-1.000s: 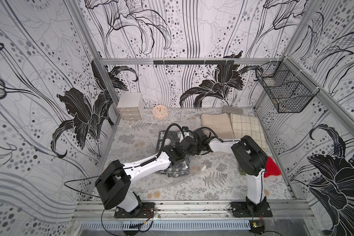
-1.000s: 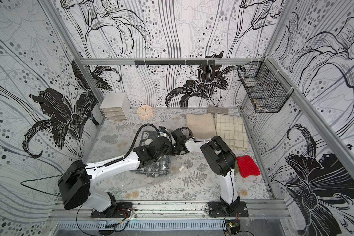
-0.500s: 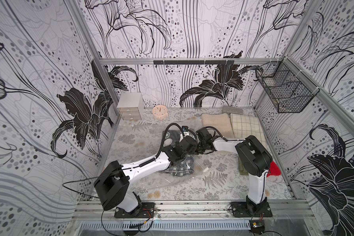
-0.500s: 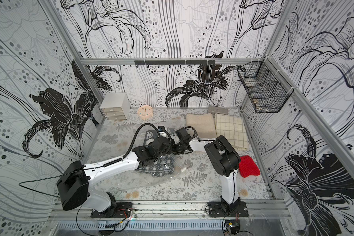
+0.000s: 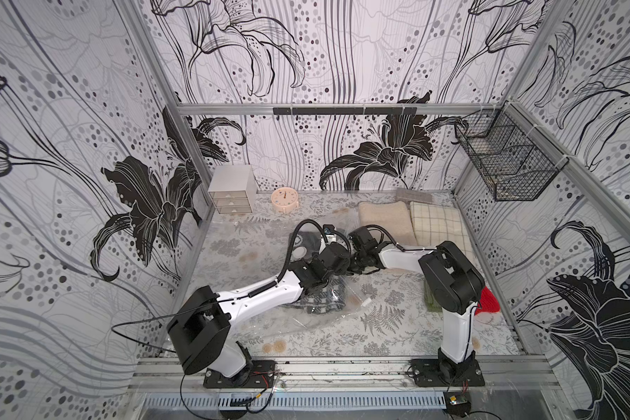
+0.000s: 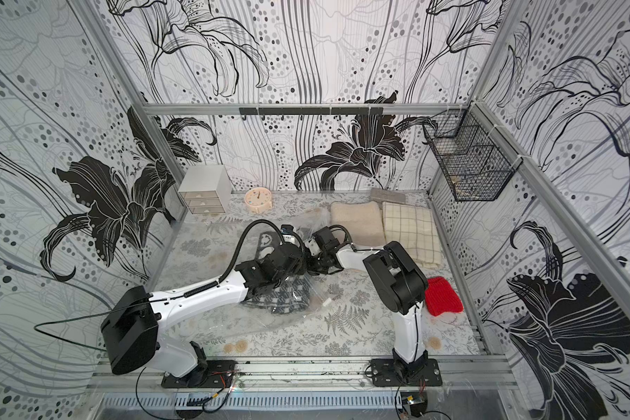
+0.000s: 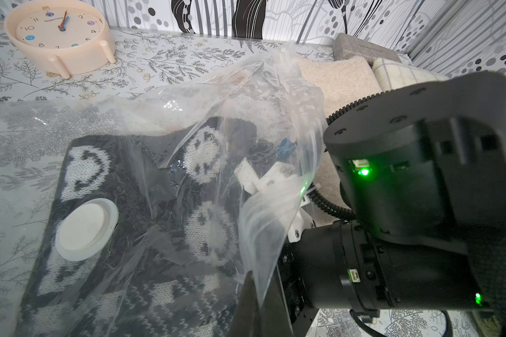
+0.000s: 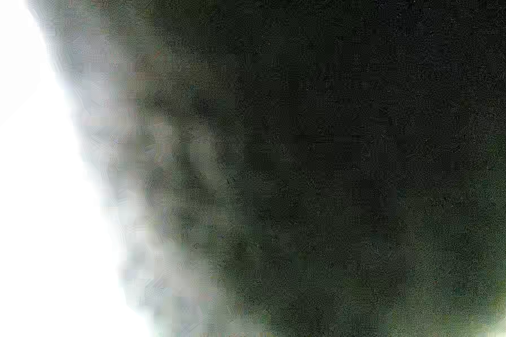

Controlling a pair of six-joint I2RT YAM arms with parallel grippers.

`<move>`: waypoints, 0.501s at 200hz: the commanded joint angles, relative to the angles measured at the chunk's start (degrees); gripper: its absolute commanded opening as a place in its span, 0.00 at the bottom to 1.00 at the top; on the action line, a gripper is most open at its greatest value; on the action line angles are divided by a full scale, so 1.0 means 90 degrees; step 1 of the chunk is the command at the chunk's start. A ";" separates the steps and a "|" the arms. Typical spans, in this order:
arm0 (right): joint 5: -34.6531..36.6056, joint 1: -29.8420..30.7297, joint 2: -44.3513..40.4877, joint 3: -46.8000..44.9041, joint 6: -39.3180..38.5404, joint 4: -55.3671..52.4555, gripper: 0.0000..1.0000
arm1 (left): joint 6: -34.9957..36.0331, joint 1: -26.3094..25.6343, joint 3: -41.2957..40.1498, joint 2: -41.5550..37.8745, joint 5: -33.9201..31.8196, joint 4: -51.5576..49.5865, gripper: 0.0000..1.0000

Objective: Take the scarf out of the vacuum bag
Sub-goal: Take out the scarf from the vacuum bag.

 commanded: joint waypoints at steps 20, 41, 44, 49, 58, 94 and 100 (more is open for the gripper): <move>0.0283 -0.0211 -0.0413 -0.0352 -0.0265 -0.0459 0.00 | -0.0052 -0.0029 -0.0038 -0.0100 -0.0061 0.0294 0.00; 0.0319 -0.0303 -0.0458 -0.0371 -0.0297 -0.0532 0.00 | -0.0033 -0.0018 -0.0019 -0.0050 -0.0050 0.0313 0.00; 0.0331 -0.0301 -0.0442 -0.0363 -0.0308 -0.0545 0.00 | -0.0034 -0.0020 -0.0018 -0.0052 -0.0058 0.0314 0.00; 0.0334 -0.0308 -0.0445 -0.0341 -0.0326 -0.0576 0.00 | -0.0035 -0.0023 -0.0022 -0.0042 -0.0056 0.0314 0.00; 0.0308 -0.0307 -0.0423 -0.0282 -0.0330 -0.0587 0.00 | -0.0038 -0.0024 -0.0017 -0.0048 -0.0054 0.0328 0.00; 0.0169 -0.0298 -0.0192 -0.0088 -0.0233 -0.0515 0.00 | -0.0045 -0.0029 -0.0081 -0.0118 -0.0064 0.0348 0.00; 0.0152 -0.0298 -0.0172 -0.0078 -0.0212 -0.0473 0.00 | -0.0042 -0.0032 -0.0104 -0.0134 -0.0062 0.0353 0.00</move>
